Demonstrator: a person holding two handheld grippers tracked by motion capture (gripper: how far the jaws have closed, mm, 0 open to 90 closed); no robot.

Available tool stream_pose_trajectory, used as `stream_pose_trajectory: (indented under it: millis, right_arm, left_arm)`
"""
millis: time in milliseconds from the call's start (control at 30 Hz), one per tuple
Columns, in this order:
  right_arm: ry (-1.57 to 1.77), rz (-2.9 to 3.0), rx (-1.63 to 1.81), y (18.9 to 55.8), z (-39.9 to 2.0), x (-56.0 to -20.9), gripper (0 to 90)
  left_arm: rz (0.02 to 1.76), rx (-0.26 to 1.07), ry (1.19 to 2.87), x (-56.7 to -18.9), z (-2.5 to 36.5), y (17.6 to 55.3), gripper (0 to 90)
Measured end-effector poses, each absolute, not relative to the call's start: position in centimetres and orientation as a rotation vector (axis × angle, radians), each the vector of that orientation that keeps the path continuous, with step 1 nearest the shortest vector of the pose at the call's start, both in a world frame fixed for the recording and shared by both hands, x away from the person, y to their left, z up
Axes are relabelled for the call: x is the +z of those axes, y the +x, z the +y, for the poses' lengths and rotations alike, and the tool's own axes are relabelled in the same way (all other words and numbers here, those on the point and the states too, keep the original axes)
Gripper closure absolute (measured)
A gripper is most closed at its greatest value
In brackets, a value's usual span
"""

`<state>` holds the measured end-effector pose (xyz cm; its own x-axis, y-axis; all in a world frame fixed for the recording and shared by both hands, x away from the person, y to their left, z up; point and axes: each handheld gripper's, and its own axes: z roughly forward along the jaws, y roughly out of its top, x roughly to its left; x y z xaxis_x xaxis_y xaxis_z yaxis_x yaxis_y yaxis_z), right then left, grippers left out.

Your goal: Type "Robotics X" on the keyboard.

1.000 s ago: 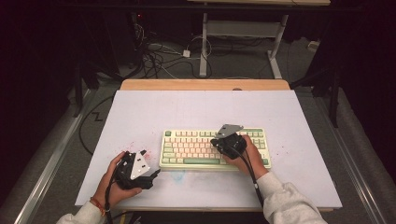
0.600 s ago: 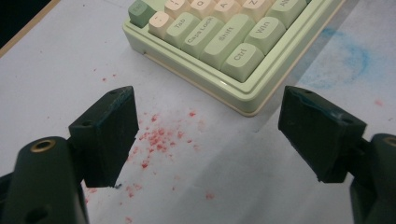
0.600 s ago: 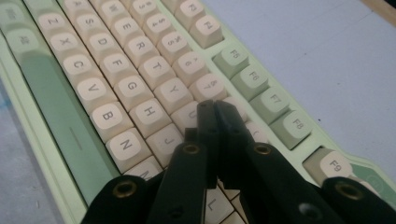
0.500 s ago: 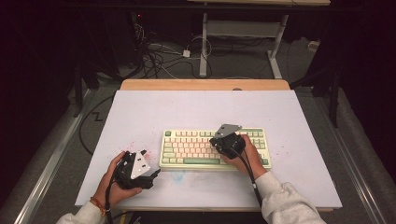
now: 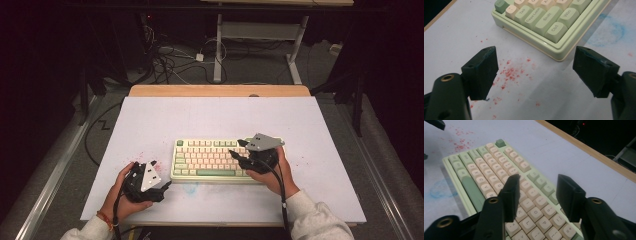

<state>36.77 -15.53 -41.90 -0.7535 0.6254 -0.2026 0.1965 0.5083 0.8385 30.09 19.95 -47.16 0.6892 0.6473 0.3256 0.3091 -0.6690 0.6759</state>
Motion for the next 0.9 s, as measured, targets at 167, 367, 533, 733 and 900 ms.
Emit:
stream_pose_trajectory:
  millis: [167, 367, 533, 733, 900]
  right_arm:
    - [0.673, 2.200, 1.186, 35.7, -16.7, -41.6, 38.6]
    - [0.671, 2.130, 1.168, 34.4, -18.2, -41.5, 30.1]
    - [0.691, 2.084, 1.156, 33.3, -19.7, -41.7, 27.1]
    - [0.731, 2.052, 1.155, 31.8, -21.6, -42.4, 25.9]
    - [0.753, 2.058, 1.115, 30.7, -22.9, -43.3, 25.7]
  left_arm:
    - [0.746, 0.745, 2.293, -47.0, 20.1, 30.1, 21.4]
    - [0.747, 0.720, 2.280, -46.8, 20.2, 30.0, 21.6]
    - [0.758, 0.740, 2.281, -46.7, 20.4, 30.0, 21.6]
    - [0.770, 0.720, 2.280, -46.3, 20.6, 30.0, 28.7]
    - [0.780, 0.669, 2.266, -45.9, 20.7, 30.3, 46.7]
